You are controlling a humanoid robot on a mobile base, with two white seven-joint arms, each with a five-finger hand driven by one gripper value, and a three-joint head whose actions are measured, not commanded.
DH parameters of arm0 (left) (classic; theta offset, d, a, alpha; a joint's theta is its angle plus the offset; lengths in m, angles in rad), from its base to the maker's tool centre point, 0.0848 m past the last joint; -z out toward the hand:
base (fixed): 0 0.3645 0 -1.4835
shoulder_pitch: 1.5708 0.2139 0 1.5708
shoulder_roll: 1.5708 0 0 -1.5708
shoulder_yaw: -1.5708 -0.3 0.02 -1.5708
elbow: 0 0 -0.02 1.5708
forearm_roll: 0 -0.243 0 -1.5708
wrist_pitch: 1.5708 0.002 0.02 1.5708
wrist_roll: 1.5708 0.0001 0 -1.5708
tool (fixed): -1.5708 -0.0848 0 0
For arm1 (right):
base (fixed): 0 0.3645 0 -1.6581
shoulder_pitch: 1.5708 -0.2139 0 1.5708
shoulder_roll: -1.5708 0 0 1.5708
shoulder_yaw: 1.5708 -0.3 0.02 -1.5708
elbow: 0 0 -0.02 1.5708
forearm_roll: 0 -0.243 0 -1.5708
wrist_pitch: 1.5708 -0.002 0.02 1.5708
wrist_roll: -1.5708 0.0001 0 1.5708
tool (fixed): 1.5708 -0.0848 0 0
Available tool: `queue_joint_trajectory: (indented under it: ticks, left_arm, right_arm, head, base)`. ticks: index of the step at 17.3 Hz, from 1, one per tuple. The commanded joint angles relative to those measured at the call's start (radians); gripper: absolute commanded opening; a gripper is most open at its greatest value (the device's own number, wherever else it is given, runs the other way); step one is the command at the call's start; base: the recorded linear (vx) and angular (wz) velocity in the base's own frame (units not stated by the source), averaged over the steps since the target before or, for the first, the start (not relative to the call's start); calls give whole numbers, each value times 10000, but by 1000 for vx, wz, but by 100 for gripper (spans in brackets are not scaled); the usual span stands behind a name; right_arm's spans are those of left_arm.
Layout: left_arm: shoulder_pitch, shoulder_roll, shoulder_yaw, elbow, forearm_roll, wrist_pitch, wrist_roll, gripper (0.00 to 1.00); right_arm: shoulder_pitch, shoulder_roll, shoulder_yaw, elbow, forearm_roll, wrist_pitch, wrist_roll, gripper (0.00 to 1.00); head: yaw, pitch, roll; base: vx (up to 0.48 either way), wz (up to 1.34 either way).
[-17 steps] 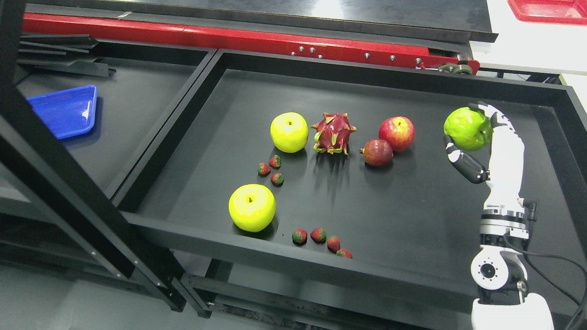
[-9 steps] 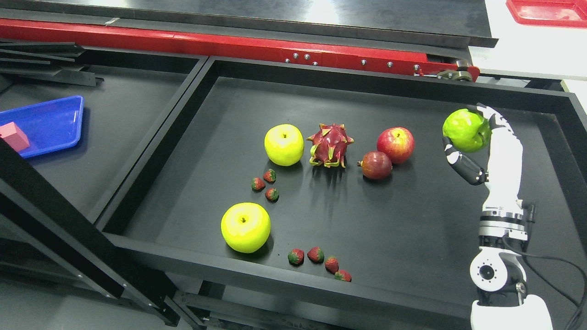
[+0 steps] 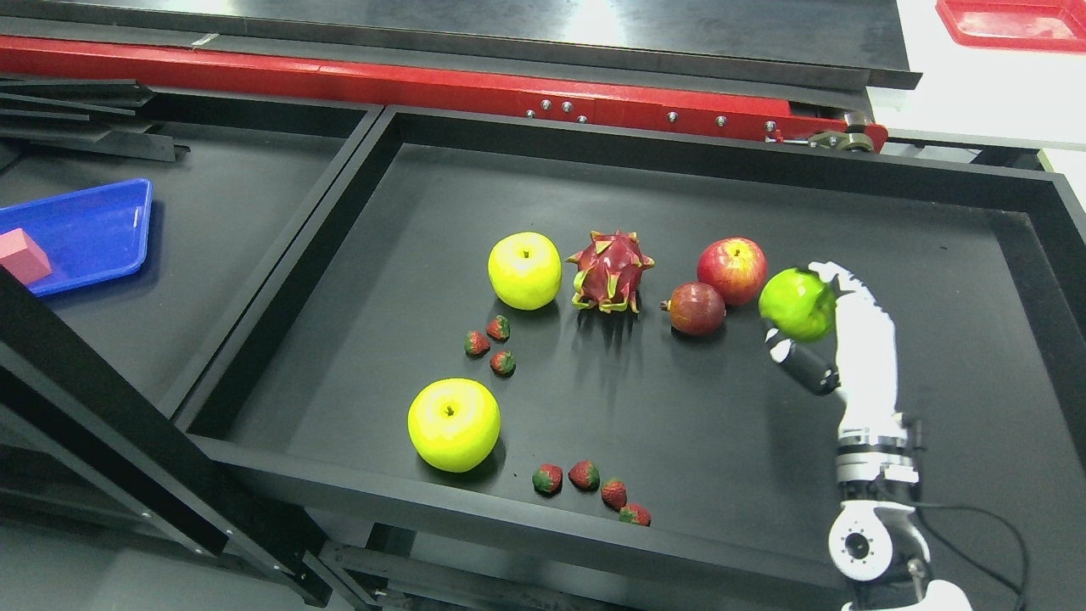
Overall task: Place green apple on left shelf middle layer
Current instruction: 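Lower the green apple onto the shelf layer near the red apples, then open the right hand to release the apple and withdraw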
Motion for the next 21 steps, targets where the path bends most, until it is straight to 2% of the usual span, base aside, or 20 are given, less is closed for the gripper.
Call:
queue_joint_trajectory:
  ticks: [1, 4, 6, 7, 8, 9, 12, 13, 15, 17, 21]
  left_arm:
    - [-1, 175, 0, -3, -1, -7, -1, 100]
    - [-1, 175, 0, -3, -1, 8, -1, 100]
    - [-1, 175, 0, -3, -1, -7, -1, 100]
    - [-1, 175, 0, -3, -1, -7, 14, 100]
    - [-1, 175, 0, -3, -1, -7, 14, 100]
    - [-1, 175, 0, -3, -1, 8, -1, 100]
    - [-1, 175, 0, -3, -1, -7, -1, 100]
    - [-1, 175, 0, -3, -1, -7, 14, 100]
    - [-1, 175, 0, -3, -1, -7, -1, 100]
    - [-1, 175, 0, -3, -1, -7, -1, 100]
    - [-1, 175, 0, -3, -1, -7, -1, 100]
  right_arm:
    - [353, -167, 2642, 857, 82, 397, 1058, 0]
    - [277, -167, 3411, 842, 5, 62, 1522, 0]
    - [-395, -167, 3306, 1009, -9, -32, 1660, 1]
    - [-687, -167, 3153, 1086, -70, -2, 1767, 10]
    - [-781, -167, 2666, 1087, -192, 74, 1874, 42]
    - [-797, -167, 2129, 1042, -573, 75, 1951, 99]
    - [-736, -167, 1345, 995, -2200, -62, 1983, 100]
    - [-781, -167, 1023, 980, -2689, -534, 1846, 100]
    - [-721, -167, 409, 782, -4418, -1257, 1677, 100]
    - [-492, -167, -342, 566, -6703, -1275, 1615, 100]
    - [474, -167, -683, -200, -7784, -1382, 1630, 100]
  head:
    - [0, 0, 0]
    - [0, 0, 0]
    - [0, 0, 0]
    - [0, 0, 0]
    - [0, 0, 0]
    - [0, 0, 0]
    - [0, 0, 0]
    - [0, 0, 0]
    - [0, 0, 0]
    - [0, 0, 0]
    - [0, 0, 0]
  base:
    - [0, 0]
    - [0, 0]
    - [0, 0]
    - [0, 0]
    - [0, 0]
    - [0, 0]
    - [0, 0]
    - [0, 0]
    - [0, 0]
    - [0, 0]
    - [0, 0]
